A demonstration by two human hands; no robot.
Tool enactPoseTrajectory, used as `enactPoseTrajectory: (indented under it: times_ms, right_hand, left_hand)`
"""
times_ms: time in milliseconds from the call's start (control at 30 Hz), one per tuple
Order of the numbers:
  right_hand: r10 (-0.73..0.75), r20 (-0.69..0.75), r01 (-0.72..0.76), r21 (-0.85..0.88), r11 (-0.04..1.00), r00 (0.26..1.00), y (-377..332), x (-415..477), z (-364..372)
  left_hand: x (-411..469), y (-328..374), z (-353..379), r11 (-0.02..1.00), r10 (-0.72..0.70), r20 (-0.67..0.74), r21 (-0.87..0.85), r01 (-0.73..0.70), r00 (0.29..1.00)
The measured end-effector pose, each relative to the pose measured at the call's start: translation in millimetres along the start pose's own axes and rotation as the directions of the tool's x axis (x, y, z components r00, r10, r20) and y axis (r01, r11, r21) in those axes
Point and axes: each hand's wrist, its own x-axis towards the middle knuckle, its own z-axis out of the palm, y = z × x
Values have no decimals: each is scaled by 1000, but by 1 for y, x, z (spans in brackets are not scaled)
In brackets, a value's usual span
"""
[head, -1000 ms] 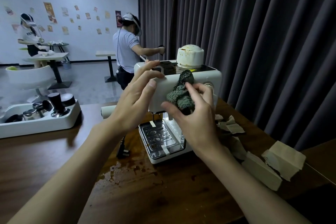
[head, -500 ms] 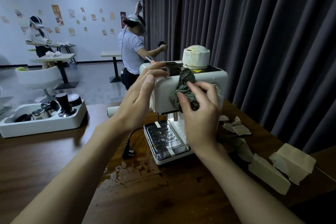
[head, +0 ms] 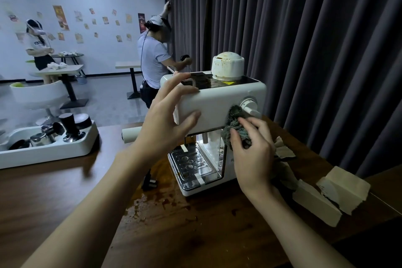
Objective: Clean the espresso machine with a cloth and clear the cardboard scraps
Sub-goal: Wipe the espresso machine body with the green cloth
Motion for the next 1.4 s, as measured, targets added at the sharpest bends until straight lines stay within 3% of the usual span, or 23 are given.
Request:
enactPoseTrajectory:
  times_ms: [167, 500, 700, 800, 867, 933, 1067, 1133, 1233, 1400]
  right_hand:
    - [9, -119, -9, 3, 1000, 993, 7, 3, 1]
    - [175, -157, -169, 46, 984, 972, 19, 8, 5]
    - [8, -85, -8, -3, 1000, 996, 20, 6, 6]
    - [160, -95, -160, -1, 987, 983, 33, 9, -1]
    - [291, -28, -291, 22, 957, 956, 41, 12, -11]
    - [361, 128, -374, 95, 922, 924, 48, 25, -23]
    - [374, 441, -529, 308, 791, 816, 55, 59, -36]
    - [356, 564, -590, 307, 747, 745, 57, 68, -40]
    - [271, 636, -523, 248, 815, 723, 54, 75, -48]
    - [213, 638, -450, 235, 861, 740, 39, 66, -61]
  left_hand:
    - [-1, 2, 3, 999, 17, -24, 52, -16, 1000]
    - [1, 3, 0, 998, 17, -6, 66, -17, 1000]
    - [2, 3, -1, 997, 11, -2, 80, -10, 1000]
    - [2, 4, -4, 997, 3, 21, 76, -4, 1000]
    - [0, 7, -3, 996, -16, 31, 87, 13, 999]
    - [-3, 12, 1, 986, -86, -30, 143, 89, 996]
    - [-5, 31, 16, 938, -263, -151, 190, 289, 953]
    - [-2, 36, 21, 929, -288, -155, 193, 315, 945]
    - [-1, 35, 23, 931, -253, -164, 228, 286, 953]
    - [-1, 28, 3, 935, -320, -111, 121, 333, 941]
